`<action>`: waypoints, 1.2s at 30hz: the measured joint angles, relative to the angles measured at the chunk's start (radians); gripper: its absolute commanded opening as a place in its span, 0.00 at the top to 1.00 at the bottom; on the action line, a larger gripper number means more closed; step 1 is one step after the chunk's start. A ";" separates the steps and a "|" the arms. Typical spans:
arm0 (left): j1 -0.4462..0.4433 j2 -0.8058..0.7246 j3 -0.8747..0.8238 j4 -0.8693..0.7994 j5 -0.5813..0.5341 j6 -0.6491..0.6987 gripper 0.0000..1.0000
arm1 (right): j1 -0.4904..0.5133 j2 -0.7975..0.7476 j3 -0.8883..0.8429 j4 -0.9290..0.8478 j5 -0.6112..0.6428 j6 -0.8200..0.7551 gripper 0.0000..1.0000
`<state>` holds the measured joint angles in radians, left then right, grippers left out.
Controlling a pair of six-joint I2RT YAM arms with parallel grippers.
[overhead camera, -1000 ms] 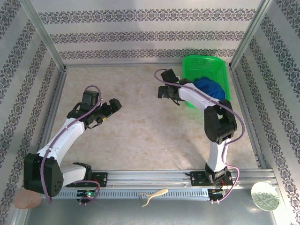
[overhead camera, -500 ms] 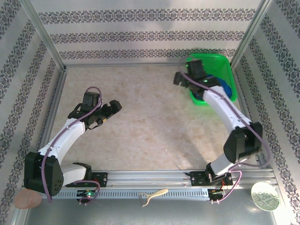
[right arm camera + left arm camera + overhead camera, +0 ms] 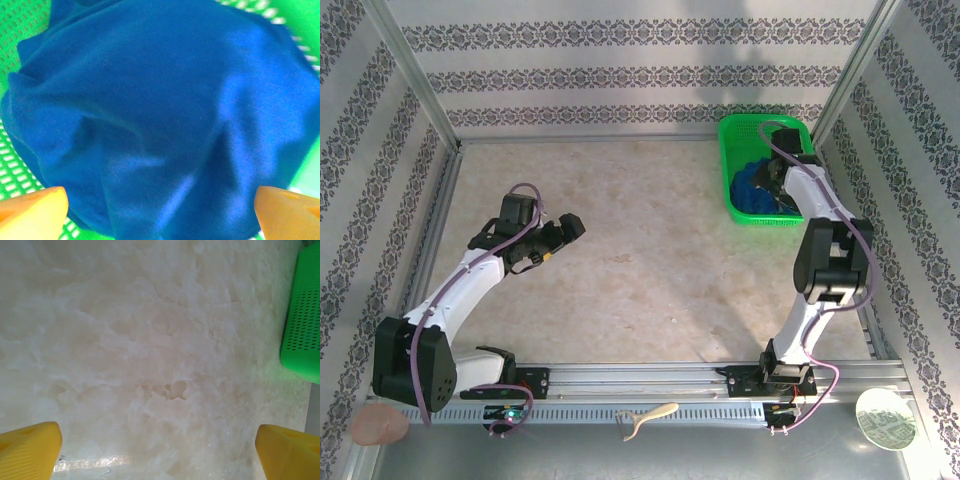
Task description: Fold the inside-out t-shirt
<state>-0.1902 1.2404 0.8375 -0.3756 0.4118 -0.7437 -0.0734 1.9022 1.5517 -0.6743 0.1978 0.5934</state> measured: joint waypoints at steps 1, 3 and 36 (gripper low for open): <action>0.000 0.005 0.002 0.002 0.004 0.002 0.01 | -0.001 0.036 0.032 -0.002 -0.016 0.003 0.10; -0.001 0.014 0.003 0.003 0.010 0.003 0.01 | -0.002 0.093 0.080 -0.004 -0.048 0.008 0.23; -0.012 -0.052 0.055 0.119 0.060 -0.025 0.01 | 0.568 -0.402 0.206 0.341 -0.505 0.029 1.00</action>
<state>-0.2024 1.1881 0.8928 -0.2569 0.4717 -0.7685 0.4946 1.4998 1.7576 -0.3328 -0.3069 0.6228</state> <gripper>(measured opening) 0.993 0.053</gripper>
